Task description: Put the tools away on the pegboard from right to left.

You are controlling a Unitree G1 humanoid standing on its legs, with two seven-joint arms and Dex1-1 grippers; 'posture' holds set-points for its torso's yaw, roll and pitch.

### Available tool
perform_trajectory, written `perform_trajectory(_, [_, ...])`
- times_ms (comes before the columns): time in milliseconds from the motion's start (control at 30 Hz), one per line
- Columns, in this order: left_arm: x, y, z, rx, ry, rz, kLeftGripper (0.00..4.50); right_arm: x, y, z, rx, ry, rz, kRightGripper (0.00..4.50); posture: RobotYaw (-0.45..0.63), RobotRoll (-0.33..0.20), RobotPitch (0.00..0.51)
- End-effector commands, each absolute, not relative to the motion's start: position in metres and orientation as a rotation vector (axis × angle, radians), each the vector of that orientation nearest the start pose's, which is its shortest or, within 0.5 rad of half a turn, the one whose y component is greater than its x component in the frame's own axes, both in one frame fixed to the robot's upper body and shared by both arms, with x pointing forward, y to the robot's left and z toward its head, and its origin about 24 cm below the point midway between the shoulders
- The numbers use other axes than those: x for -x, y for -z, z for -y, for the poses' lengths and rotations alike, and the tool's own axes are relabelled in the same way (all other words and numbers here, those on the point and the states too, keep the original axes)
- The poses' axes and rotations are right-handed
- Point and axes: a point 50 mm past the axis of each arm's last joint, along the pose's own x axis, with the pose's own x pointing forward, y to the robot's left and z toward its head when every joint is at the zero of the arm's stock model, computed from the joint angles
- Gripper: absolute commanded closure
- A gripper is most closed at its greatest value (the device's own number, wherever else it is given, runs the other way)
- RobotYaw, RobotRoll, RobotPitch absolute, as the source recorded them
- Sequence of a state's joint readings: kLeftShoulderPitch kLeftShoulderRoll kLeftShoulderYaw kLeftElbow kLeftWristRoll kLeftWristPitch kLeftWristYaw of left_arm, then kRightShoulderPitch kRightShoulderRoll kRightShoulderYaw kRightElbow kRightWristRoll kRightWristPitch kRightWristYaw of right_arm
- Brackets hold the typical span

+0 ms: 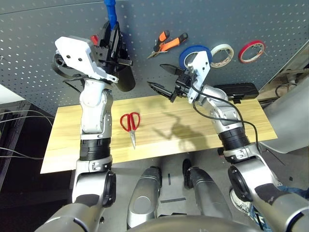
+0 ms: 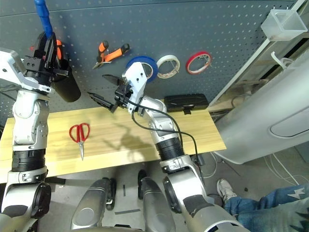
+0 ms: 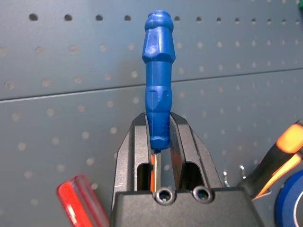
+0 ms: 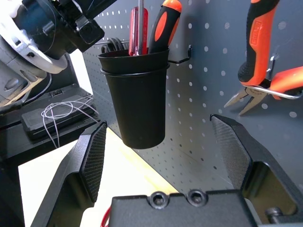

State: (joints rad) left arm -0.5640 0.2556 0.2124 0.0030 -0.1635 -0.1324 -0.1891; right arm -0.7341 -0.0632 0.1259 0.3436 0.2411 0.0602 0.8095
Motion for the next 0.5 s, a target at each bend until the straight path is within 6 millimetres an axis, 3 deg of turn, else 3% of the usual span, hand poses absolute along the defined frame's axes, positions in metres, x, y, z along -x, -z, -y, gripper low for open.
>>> perform_trajectory(33, [-0.314, -0.218, -0.195, -0.111, 0.105, 0.684, 4.06, -0.336, -0.172, 0.043, 0.048, -1.128, 0.3, 0.0, 0.19, 0.0, 0.195])
perform_trajectory(200, [-0.31, -0.223, -0.189, -0.119, 0.122, 0.713, 2.39, -0.336, -0.17, 0.044, 0.049, -1.128, 0.293, 0.0, 0.19, 0.0, 0.199])
perform_trajectory(433, [-0.293, -0.222, -0.16, -0.216, 0.26, 0.755, 0.03, -0.335, -0.16, 0.056, 0.056, -1.103, 0.261, 0.0, 0.19, 0.0, 0.21])
perform_trajectory(500, [-0.289, -0.218, -0.151, -0.245, 0.308, 0.75, 0.01, -0.335, -0.156, 0.064, 0.059, -1.082, 0.246, 0.0, 0.19, 0.0, 0.215])
